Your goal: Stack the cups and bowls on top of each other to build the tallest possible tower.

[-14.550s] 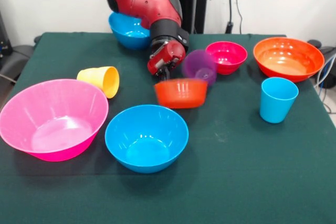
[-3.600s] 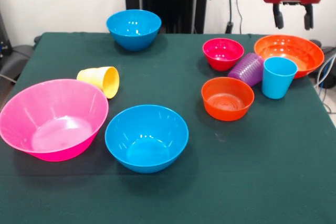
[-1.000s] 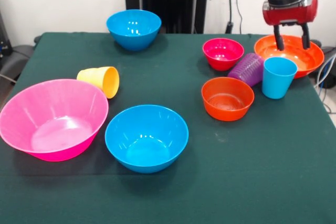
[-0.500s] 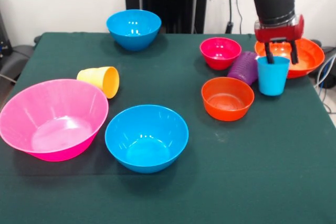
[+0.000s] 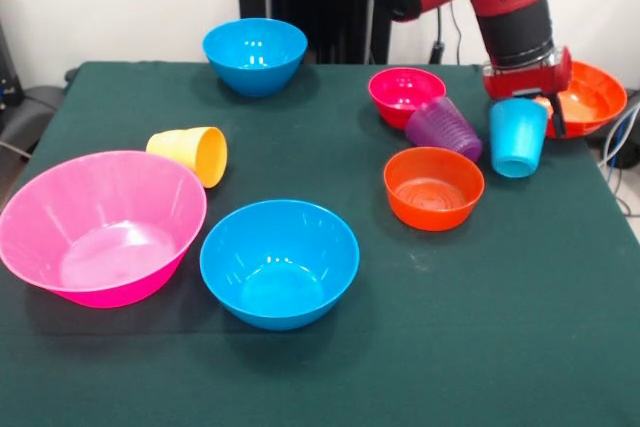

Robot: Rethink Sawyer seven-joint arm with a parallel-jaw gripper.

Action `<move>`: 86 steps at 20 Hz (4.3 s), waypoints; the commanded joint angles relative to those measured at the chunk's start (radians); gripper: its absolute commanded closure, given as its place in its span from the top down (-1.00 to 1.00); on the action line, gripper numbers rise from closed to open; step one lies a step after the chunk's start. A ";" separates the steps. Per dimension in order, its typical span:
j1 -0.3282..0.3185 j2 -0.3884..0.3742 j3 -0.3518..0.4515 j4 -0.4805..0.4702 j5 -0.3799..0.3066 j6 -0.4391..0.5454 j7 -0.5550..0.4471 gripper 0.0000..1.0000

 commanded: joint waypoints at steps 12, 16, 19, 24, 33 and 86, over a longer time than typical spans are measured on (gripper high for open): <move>-0.005 -0.018 -0.032 -0.096 -0.010 0.107 -0.020 -1.00; -0.093 -0.202 0.072 0.025 0.059 0.289 -0.025 -1.00; -0.134 -0.345 0.141 0.063 0.168 0.486 -0.037 -1.00; -0.095 -0.433 0.114 -0.049 0.251 0.730 -0.068 -1.00; -0.067 -0.355 0.067 -0.218 0.268 0.898 -0.019 -1.00; -0.219 0.371 0.292 -1.034 0.565 1.719 -0.136 -1.00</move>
